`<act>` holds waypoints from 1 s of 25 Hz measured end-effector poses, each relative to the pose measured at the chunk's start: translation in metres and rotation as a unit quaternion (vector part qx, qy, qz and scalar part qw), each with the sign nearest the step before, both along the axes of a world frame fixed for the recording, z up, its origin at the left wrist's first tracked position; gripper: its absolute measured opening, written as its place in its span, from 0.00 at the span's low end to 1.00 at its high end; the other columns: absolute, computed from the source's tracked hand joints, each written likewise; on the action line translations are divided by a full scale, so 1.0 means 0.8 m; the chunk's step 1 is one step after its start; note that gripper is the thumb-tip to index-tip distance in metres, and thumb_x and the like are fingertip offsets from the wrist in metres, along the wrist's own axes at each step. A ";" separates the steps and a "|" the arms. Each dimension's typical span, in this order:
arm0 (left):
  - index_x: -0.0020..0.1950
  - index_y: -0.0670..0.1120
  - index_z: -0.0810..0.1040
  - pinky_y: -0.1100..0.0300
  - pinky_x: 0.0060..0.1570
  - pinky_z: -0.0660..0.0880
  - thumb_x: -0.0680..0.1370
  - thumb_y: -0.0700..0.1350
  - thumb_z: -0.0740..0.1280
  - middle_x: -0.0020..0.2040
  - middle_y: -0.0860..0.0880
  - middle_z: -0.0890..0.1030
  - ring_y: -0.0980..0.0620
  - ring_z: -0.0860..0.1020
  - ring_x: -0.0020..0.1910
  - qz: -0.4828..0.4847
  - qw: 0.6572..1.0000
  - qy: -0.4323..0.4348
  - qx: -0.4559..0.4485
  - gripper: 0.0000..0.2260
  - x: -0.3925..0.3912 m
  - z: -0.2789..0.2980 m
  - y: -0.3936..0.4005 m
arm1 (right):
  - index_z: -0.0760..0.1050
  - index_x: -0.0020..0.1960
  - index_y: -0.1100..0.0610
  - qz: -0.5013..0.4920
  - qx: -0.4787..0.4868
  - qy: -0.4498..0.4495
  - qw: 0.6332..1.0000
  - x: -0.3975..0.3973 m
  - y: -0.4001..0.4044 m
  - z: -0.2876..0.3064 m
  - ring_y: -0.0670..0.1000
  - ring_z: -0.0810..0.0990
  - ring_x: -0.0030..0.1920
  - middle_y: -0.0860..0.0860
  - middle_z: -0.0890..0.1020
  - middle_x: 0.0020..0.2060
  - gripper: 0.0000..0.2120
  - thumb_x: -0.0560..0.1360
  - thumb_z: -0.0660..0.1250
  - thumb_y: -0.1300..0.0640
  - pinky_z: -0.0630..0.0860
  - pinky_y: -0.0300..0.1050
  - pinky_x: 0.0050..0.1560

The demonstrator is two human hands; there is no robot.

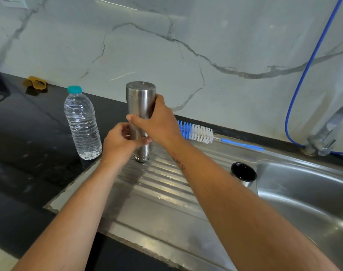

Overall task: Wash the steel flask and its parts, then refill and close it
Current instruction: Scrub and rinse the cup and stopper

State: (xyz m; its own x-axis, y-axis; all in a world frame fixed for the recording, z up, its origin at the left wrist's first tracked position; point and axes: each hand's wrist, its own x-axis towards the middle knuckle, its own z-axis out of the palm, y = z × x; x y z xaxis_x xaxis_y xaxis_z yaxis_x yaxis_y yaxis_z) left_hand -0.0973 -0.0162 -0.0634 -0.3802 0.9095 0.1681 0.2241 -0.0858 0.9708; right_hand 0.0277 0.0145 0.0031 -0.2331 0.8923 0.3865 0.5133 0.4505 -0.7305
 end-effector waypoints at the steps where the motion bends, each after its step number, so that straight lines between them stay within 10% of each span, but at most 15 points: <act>1: 0.55 0.53 0.78 0.45 0.58 0.81 0.64 0.46 0.84 0.52 0.54 0.85 0.53 0.84 0.51 0.001 1.000 -0.001 0.000 0.24 0.001 0.000 -0.001 | 0.66 0.70 0.53 -0.001 -0.005 0.000 1.000 0.000 -0.001 0.000 0.50 0.81 0.54 0.48 0.80 0.56 0.37 0.69 0.79 0.41 0.82 0.53 0.57; 10: 0.56 0.52 0.79 0.45 0.57 0.81 0.61 0.49 0.86 0.52 0.53 0.85 0.53 0.84 0.52 0.010 1.000 0.001 0.014 0.27 0.001 -0.005 0.003 | 0.48 0.83 0.54 0.004 -0.088 -0.021 0.996 0.048 -0.016 0.010 0.53 0.73 0.71 0.52 0.71 0.75 0.61 0.64 0.82 0.39 0.73 0.54 0.69; 16: 0.60 0.53 0.77 0.47 0.58 0.81 0.57 0.54 0.86 0.56 0.53 0.82 0.52 0.83 0.54 0.041 0.999 -0.013 0.019 0.34 0.003 -0.002 -0.003 | 0.69 0.75 0.52 -0.146 -0.096 -0.158 0.972 0.224 -0.045 -0.016 0.50 0.75 0.68 0.47 0.77 0.68 0.37 0.71 0.77 0.41 0.70 0.43 0.63; 20: 0.64 0.48 0.76 0.51 0.52 0.80 0.59 0.55 0.86 0.52 0.51 0.78 0.53 0.79 0.49 0.095 0.994 -0.053 -0.004 0.38 0.013 0.018 -0.027 | 0.69 0.75 0.56 -0.182 -0.200 -0.216 0.938 0.296 -0.067 -0.061 0.55 0.73 0.72 0.54 0.74 0.71 0.43 0.67 0.79 0.38 0.70 0.49 0.69; 25: 0.58 0.48 0.73 0.57 0.36 0.74 0.66 0.44 0.83 0.46 0.51 0.73 0.51 0.76 0.44 0.049 0.997 -0.058 -0.019 0.27 0.078 0.027 -0.063 | 0.76 0.58 0.54 -0.180 -0.193 -0.162 0.951 0.316 -0.079 -0.086 0.52 0.80 0.53 0.50 0.81 0.51 0.27 0.66 0.81 0.44 0.71 0.42 0.48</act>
